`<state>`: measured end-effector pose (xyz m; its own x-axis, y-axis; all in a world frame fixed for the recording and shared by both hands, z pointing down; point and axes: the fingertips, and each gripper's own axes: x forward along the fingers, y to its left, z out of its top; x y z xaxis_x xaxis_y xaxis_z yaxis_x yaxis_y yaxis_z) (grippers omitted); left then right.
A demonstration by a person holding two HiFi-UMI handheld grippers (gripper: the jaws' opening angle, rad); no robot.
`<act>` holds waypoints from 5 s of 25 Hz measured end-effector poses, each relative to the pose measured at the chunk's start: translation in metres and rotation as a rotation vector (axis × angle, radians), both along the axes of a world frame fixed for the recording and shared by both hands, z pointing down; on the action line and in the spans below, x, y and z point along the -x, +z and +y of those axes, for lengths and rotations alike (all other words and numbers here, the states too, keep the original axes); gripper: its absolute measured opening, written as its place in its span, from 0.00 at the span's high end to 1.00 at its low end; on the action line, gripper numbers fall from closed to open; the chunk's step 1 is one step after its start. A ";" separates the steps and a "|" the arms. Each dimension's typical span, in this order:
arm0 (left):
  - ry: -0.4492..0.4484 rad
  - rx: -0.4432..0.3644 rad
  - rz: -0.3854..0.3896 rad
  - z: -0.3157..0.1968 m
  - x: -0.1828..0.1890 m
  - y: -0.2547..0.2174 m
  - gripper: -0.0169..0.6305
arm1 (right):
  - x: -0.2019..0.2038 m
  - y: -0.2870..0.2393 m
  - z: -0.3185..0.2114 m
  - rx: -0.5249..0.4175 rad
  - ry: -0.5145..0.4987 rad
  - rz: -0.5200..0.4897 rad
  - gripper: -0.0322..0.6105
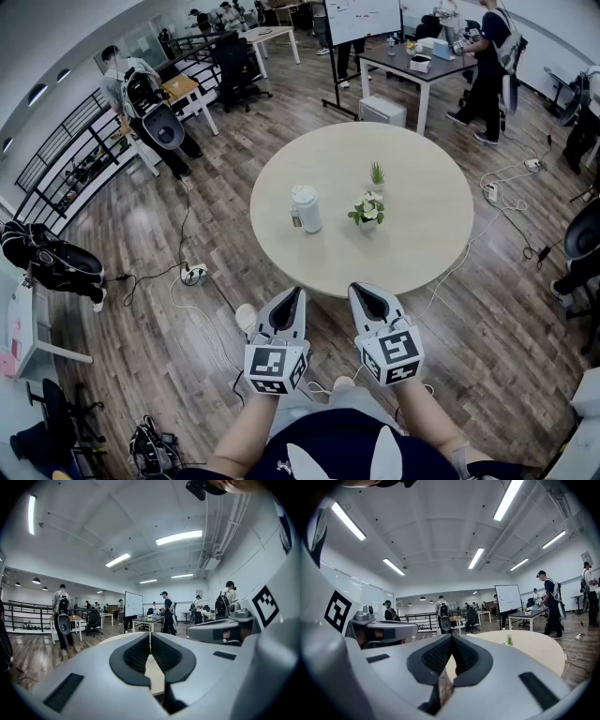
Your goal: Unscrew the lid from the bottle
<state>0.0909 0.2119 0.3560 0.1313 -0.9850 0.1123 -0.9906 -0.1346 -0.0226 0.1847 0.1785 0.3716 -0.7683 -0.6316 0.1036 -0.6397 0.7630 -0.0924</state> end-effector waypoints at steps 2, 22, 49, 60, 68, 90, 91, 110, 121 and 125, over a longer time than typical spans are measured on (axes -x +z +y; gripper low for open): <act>0.018 0.002 0.010 0.001 -0.001 0.001 0.94 | 0.003 0.000 0.000 -0.002 -0.002 0.007 0.95; 0.022 0.048 0.084 -0.045 0.045 0.023 0.94 | 0.048 0.006 -0.039 0.013 0.007 0.024 0.94; 0.063 0.207 0.050 -0.169 0.120 0.063 0.49 | 0.119 0.027 -0.159 0.150 -0.122 0.132 0.60; 0.129 0.289 0.028 -0.213 0.135 0.100 0.48 | 0.139 0.043 -0.199 0.218 -0.119 0.189 0.47; 0.216 0.387 0.048 -0.233 0.136 0.137 0.47 | 0.150 0.062 -0.220 0.262 -0.097 0.240 0.46; 0.447 0.530 -0.124 -0.285 0.135 0.227 0.44 | 0.184 0.113 -0.273 0.393 0.053 0.305 0.38; 0.455 0.533 -0.120 -0.286 0.133 0.230 0.44 | 0.184 0.113 -0.274 0.396 0.058 0.304 0.38; 0.482 0.525 -0.144 -0.315 0.108 0.257 0.44 | 0.197 0.140 -0.308 0.416 0.098 0.364 0.32; 0.474 0.542 -0.142 -0.329 0.104 0.264 0.44 | 0.210 0.159 -0.311 0.440 0.034 0.399 0.32; 0.488 0.558 -0.127 -0.329 0.103 0.267 0.45 | 0.208 0.161 -0.311 0.450 0.022 0.412 0.32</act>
<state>-0.0126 -0.1171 0.6234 0.4912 -0.6109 0.6209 -0.8100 -0.5826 0.0675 -0.0237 -0.1323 0.5323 -0.5957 -0.4720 0.6499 -0.7067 0.6926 -0.1448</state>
